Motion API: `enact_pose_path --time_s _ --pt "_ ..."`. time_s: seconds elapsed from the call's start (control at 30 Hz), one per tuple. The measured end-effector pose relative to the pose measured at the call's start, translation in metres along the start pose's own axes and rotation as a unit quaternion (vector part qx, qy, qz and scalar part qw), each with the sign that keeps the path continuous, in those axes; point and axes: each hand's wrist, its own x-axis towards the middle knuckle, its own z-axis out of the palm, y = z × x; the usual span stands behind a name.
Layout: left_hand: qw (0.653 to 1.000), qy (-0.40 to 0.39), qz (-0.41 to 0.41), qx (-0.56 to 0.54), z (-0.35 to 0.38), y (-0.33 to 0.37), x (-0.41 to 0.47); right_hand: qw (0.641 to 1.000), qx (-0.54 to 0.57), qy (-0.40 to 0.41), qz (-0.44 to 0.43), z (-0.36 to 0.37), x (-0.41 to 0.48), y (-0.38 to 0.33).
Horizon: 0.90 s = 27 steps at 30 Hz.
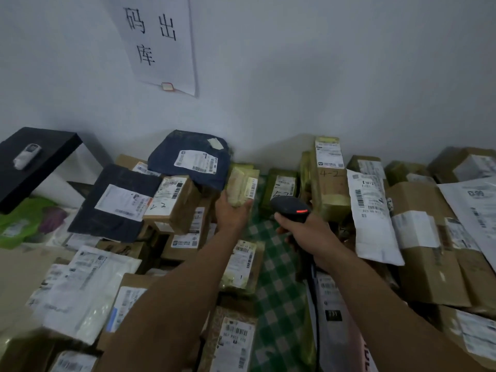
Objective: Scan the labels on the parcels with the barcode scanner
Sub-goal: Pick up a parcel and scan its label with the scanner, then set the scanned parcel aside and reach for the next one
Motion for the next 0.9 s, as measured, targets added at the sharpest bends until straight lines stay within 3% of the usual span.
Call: enact_pose_path --time_s 0.1,0.2,0.37,0.47,0.6,0.7,0.83,0.9 --pt "0.999 0.02 0.003 0.028 0.014 -0.004 0.036 1.0 -0.01 0.001 0.015 -0.001 0.027 0.002" --pt "0.991 0.039 0.095 0.09 0.035 -0.012 0.066 1.0 -0.012 -0.01 0.027 -0.001 0.051 0.003" --pt "0.986 0.111 0.034 0.116 0.07 -0.014 0.078 0.999 -0.016 -0.017 0.023 -0.001 0.079 0.004" --pt "0.971 0.131 0.038 0.196 0.081 -0.019 0.067 0.999 -0.02 -0.02 0.032 -0.001 0.086 0.008" --pt "0.931 0.15 0.14 0.301 0.078 -0.037 0.044 0.999 -0.011 -0.019 0.038 -0.003 0.09 0.011" --pt "0.908 0.095 0.182 0.365 0.07 -0.038 0.054 0.999 0.0 -0.016 0.041 -0.007 0.091 0.011" --pt "0.838 -0.025 0.242 0.488 0.06 -0.034 0.082 0.999 0.004 -0.017 0.044 -0.01 0.09 0.014" --pt "0.826 -0.037 0.263 0.497 0.056 -0.032 0.092 0.999 0.014 -0.013 0.044 -0.013 0.089 0.015"
